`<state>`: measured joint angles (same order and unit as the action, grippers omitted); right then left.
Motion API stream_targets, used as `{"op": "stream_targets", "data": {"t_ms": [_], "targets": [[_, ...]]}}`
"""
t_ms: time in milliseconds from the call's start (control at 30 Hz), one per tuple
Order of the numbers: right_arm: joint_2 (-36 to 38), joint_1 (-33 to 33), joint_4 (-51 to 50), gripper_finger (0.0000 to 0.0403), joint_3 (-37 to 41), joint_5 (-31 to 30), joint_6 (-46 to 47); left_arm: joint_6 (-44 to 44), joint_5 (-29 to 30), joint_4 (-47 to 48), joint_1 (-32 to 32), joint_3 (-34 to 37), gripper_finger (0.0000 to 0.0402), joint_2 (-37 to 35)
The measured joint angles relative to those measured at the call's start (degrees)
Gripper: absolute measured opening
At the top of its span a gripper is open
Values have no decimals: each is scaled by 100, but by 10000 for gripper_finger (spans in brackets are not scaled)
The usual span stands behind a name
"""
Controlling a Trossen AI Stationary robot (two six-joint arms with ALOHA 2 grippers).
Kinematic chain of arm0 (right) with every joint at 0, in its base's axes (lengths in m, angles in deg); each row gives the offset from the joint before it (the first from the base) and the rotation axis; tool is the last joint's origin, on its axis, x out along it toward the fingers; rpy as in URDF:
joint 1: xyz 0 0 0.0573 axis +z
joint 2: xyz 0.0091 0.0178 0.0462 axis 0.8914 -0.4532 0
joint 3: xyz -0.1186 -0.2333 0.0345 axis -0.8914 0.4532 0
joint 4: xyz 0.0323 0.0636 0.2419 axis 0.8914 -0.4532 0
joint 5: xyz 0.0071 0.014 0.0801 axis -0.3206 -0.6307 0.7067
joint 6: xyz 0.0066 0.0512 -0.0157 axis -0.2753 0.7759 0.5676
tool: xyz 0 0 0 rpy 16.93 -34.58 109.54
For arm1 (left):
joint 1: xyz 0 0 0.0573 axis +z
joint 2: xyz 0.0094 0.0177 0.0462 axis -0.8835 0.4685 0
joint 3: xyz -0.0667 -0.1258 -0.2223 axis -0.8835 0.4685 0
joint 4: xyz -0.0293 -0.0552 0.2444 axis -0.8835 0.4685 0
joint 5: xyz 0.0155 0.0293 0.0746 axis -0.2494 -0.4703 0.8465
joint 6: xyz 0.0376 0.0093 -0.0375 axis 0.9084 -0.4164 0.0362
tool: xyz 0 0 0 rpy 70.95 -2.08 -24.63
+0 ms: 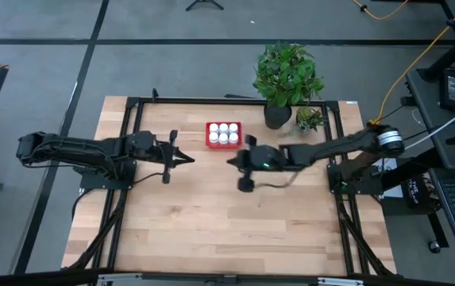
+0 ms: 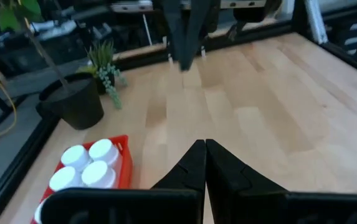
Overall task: Pick and place pill bottles into a basket
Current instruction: Return to Home Position
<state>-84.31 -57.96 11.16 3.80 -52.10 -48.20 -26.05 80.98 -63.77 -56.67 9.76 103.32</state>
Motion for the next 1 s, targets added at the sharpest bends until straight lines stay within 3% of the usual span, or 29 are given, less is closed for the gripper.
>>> {"op": "stream_targets", "data": {"t_ms": [133,333,500,700,1000], "targets": [[673,207,1258,2,1217,2,101,-83,19,-727,-49,746,1,-488],[1974,299,2370,2,2491,-4,158,-260,367,-1427,-41,1659,1,-1482],[3037,299,2530,2,3209,6,-6,-7,477,-1424,-37,1937,2,-2300],[4328,299,2549,2,4045,44,-14,122,742,-591,-30,1975,1,-3167],[6122,294,2436,2,4982,46,-378,178,755,-305,-30,1975,1,-3779]]}}
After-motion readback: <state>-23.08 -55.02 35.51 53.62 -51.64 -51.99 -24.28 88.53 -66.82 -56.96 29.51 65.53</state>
